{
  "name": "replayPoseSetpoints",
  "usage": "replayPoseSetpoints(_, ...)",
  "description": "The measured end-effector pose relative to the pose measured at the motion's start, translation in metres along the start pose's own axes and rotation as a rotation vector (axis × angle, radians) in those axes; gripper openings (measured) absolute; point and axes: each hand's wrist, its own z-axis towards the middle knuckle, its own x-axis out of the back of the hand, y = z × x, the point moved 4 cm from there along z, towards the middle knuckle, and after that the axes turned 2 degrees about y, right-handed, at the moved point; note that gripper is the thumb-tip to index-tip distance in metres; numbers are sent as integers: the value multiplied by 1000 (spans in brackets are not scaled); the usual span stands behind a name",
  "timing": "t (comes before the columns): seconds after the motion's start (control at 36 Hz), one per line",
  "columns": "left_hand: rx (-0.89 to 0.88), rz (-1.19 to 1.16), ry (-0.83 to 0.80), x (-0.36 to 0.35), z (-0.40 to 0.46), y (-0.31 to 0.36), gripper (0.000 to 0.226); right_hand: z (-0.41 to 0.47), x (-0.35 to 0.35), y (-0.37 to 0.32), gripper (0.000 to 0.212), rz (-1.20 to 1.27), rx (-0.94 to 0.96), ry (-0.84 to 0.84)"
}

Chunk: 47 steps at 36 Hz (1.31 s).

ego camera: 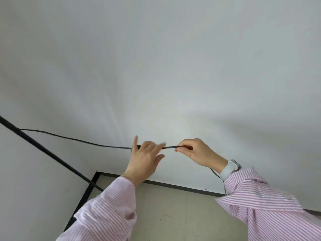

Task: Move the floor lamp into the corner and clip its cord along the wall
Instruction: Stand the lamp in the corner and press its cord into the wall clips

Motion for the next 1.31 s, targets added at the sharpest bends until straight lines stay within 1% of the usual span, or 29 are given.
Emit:
replayPoseSetpoints(0.03,-8,-6,48,-2,3,6,20,-1,3,3,14,6,-8,3)
replayPoseSetpoints(0.06,13,1,89,-3,5,6,9,-1,6,8,13,7,-24,1)
replayPoseSetpoints(0.08,52,24,108,-4,7,2,7,-3,10,15,12,1,-44,-2)
replayPoseSetpoints(0.19,265,146,70,-12,4,-32,17,-10,26,46,12,-33,-116,-5)
replayPoseSetpoints(0.25,403,185,-4,-16,-1,-53,19,-12,30,62,14,-56,-158,4)
replayPoseSetpoints(0.31,518,182,-70,-19,-8,-71,20,-11,29,72,16,-81,-178,33)
replayPoseSetpoints(0.36,564,164,-109,-25,-13,-82,21,-5,21,75,17,-101,-182,50)
replayPoseSetpoints(0.44,562,104,-109,-35,-20,-90,22,7,-1,70,21,-72,-175,25)
replayPoseSetpoints(0.53,554,-20,-84,-47,-27,-98,21,21,-27,63,25,21,-171,0)
replayPoseSetpoints(0.64,579,-56,-80,-64,-36,-120,22,44,-62,55,25,53,-120,62)
replayPoseSetpoints(0.72,642,26,-165,-78,-46,-151,24,65,-87,53,24,60,-124,74)
replayPoseSetpoints(0.81,716,86,-286,-92,-59,-188,26,88,-115,55,23,23,-135,52)
replayPoseSetpoints(0.89,714,130,-375,-110,-66,-227,27,114,-149,57,20,-23,-157,26)
replayPoseSetpoints(1.0,685,159,-452,-140,-64,-269,27,151,-198,64,16,46,-197,53)
replayPoseSetpoints(1.06,664,129,-425,-158,-63,-284,31,169,-221,72,16,75,-207,78)
replayPoseSetpoints(1.14,646,1,-301,-190,-65,-299,41,191,-252,90,17,96,-197,128)
replayPoseSetpoints(1.19,632,-67,-225,-215,-65,-307,48,204,-271,105,16,89,-157,135)
replayPoseSetpoints(1.31,581,-78,-117,-271,-64,-324,50,238,-313,144,17,42,-100,116)
